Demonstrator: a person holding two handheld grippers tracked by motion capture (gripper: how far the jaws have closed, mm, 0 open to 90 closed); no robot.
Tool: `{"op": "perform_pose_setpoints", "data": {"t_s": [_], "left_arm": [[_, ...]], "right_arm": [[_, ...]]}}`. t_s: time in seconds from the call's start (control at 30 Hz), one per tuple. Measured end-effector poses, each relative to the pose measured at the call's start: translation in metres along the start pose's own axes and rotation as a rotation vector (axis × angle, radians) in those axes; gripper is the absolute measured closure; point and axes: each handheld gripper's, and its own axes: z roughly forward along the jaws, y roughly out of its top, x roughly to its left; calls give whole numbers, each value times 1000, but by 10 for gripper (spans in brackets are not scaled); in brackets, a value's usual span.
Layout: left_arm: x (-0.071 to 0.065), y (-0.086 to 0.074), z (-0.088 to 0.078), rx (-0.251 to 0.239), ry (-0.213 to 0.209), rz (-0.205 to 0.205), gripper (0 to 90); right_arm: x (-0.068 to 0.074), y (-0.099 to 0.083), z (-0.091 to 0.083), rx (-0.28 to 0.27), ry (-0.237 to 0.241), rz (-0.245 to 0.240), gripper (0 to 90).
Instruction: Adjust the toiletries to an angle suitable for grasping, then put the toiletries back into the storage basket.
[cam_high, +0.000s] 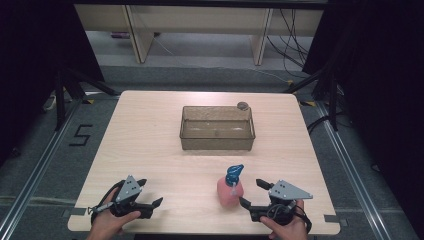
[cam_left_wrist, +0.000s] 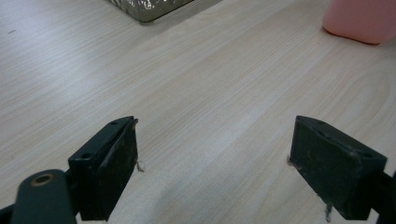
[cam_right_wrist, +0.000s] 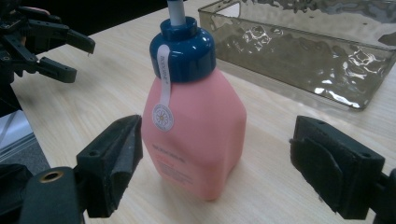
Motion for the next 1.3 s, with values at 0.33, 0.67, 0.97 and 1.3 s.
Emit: {"op": "perform_pose_setpoints", "data": {"t_s": [0.33, 0.67, 0.97, 1.3], "left_arm": [[-1, 2, 3, -4, -2, -12, 148], [0, 1, 3, 4, -4, -9, 148], [-2, 1, 2, 1, 0, -15, 148], [-1, 2, 1, 1, -11, 7, 148]], "right_arm": [[5, 4, 4, -9, 15, 4, 197], [5, 7, 11, -12, 35, -31, 194], [10, 12, 22, -13, 48, -56, 196], [10, 17, 27, -18, 49, -38, 207]]}}
